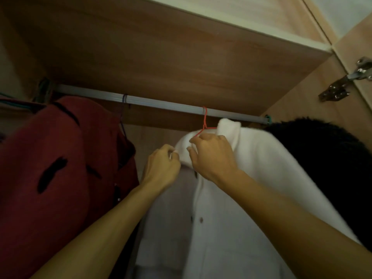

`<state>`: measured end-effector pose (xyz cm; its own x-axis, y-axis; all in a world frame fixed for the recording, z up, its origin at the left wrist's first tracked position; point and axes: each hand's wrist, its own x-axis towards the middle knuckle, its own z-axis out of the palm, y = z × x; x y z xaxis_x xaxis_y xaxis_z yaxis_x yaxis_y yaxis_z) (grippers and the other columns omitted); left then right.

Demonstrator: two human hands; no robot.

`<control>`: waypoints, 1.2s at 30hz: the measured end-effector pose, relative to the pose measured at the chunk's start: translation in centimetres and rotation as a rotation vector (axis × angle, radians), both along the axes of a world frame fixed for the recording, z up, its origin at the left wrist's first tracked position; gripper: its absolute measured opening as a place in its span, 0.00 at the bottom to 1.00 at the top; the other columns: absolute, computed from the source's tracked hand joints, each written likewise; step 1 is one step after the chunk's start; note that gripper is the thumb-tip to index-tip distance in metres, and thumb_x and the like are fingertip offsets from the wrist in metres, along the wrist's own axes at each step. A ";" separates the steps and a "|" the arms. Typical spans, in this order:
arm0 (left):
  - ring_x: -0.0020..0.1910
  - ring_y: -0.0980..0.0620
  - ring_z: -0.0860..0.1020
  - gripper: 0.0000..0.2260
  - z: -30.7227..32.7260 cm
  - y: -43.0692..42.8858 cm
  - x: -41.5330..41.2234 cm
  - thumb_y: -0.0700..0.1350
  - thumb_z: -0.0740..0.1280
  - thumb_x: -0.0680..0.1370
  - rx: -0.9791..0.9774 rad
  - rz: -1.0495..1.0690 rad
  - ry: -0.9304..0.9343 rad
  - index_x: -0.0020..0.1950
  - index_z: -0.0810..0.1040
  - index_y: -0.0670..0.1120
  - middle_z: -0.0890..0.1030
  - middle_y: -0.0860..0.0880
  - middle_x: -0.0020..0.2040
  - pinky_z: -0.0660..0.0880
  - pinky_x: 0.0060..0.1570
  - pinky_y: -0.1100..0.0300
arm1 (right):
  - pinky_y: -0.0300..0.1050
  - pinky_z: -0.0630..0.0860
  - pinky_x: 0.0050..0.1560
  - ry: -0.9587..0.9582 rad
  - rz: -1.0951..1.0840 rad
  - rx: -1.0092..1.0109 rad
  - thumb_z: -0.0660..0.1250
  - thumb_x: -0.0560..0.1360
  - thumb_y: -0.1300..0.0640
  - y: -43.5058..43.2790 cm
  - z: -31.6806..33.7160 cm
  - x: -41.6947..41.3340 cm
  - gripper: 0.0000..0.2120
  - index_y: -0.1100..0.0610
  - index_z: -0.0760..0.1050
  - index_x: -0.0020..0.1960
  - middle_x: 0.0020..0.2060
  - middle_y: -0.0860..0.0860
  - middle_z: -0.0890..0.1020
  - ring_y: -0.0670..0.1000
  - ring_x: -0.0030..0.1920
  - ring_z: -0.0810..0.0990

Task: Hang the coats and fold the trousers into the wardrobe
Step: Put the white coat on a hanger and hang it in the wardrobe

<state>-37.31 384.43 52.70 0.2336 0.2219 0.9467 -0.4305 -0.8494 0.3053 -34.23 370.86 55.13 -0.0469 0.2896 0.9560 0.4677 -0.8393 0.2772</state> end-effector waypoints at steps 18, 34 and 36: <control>0.53 0.56 0.75 0.11 -15.9 -6.5 -14.9 0.47 0.59 0.80 0.035 -0.005 0.078 0.61 0.76 0.49 0.78 0.51 0.56 0.67 0.51 0.64 | 0.49 0.76 0.45 0.237 0.345 0.015 0.57 0.78 0.49 -8.2 -16.0 -11.7 0.17 0.55 0.78 0.59 0.50 0.55 0.82 0.57 0.45 0.80; 0.63 0.53 0.73 0.24 -29.7 -18.6 -26.4 0.58 0.52 0.78 0.111 -0.030 0.357 0.68 0.72 0.48 0.74 0.50 0.66 0.67 0.61 0.62 | 0.52 0.77 0.49 0.445 0.365 0.179 0.59 0.78 0.52 -21.4 -30.0 -24.7 0.16 0.58 0.77 0.60 0.51 0.55 0.82 0.56 0.48 0.80; 0.63 0.52 0.73 0.24 -31.4 -19.7 -27.7 0.59 0.51 0.79 0.142 -0.041 0.380 0.68 0.72 0.48 0.75 0.50 0.65 0.66 0.60 0.62 | 0.52 0.77 0.48 0.467 0.329 0.176 0.60 0.78 0.52 -23.2 -32.0 -26.7 0.16 0.58 0.77 0.60 0.51 0.54 0.82 0.55 0.48 0.80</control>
<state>-65.06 364.70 21.35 0.5786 0.0784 0.8119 -0.3444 -0.8788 0.3303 -60.89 347.63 23.15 0.3296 0.1666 0.9293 0.7497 -0.6445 -0.1504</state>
